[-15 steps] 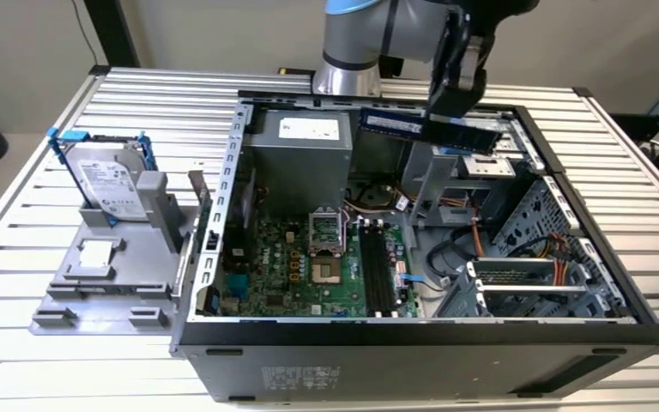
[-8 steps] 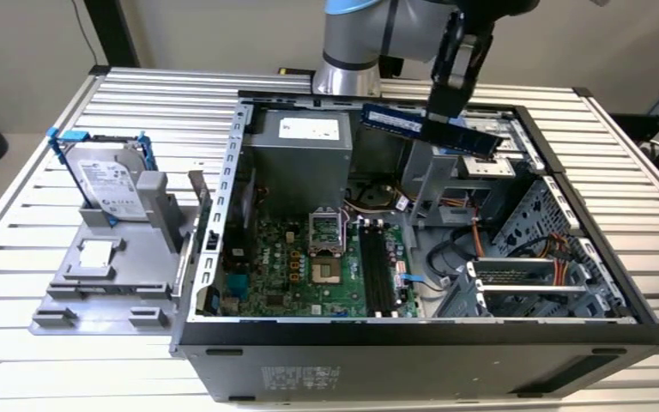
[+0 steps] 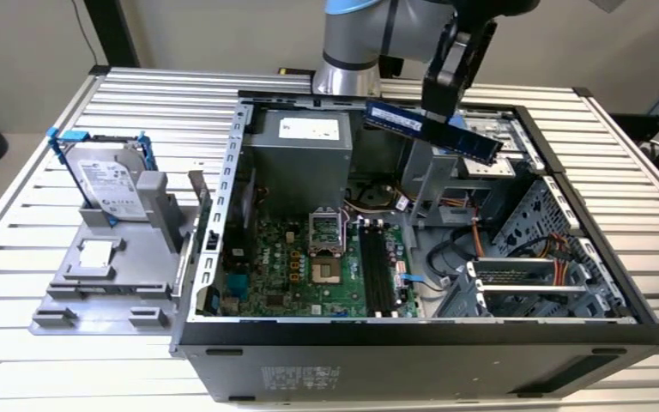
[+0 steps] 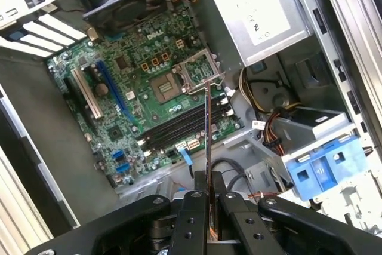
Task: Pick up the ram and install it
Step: 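Insert the ram into the slot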
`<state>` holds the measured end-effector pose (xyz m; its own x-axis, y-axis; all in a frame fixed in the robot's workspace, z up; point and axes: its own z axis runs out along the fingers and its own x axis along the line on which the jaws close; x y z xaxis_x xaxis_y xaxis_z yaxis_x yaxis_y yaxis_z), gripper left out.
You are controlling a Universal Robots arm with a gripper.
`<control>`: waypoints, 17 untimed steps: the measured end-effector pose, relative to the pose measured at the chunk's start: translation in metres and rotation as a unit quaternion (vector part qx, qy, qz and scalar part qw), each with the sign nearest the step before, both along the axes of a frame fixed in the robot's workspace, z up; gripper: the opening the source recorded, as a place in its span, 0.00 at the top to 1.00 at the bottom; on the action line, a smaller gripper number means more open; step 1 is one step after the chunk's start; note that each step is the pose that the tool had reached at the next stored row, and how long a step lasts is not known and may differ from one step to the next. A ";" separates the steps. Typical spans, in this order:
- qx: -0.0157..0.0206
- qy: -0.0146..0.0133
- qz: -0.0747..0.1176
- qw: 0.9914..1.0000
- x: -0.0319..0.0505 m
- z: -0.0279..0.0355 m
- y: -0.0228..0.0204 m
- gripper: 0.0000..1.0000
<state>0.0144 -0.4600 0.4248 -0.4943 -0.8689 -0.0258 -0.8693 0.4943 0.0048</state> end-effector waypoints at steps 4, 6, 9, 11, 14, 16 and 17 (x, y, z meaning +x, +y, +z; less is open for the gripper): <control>0.000 0.000 -0.033 0.999 0.0000 -0.0001 0.0000 1.00; 0.000 0.000 -0.049 0.999 0.0000 -0.0001 0.0000 1.00; 0.000 0.000 -0.074 0.997 0.0000 -0.0001 0.0000 1.00; 0.000 0.000 -0.090 0.996 0.0000 -0.0001 0.0000 1.00; 0.000 0.000 -0.113 0.994 0.0000 -0.0001 0.0000 1.00; 0.000 0.000 -0.123 0.992 0.0000 -0.0002 0.0000 1.00; 0.000 0.000 -0.129 0.992 0.0000 -0.0001 0.0000 1.00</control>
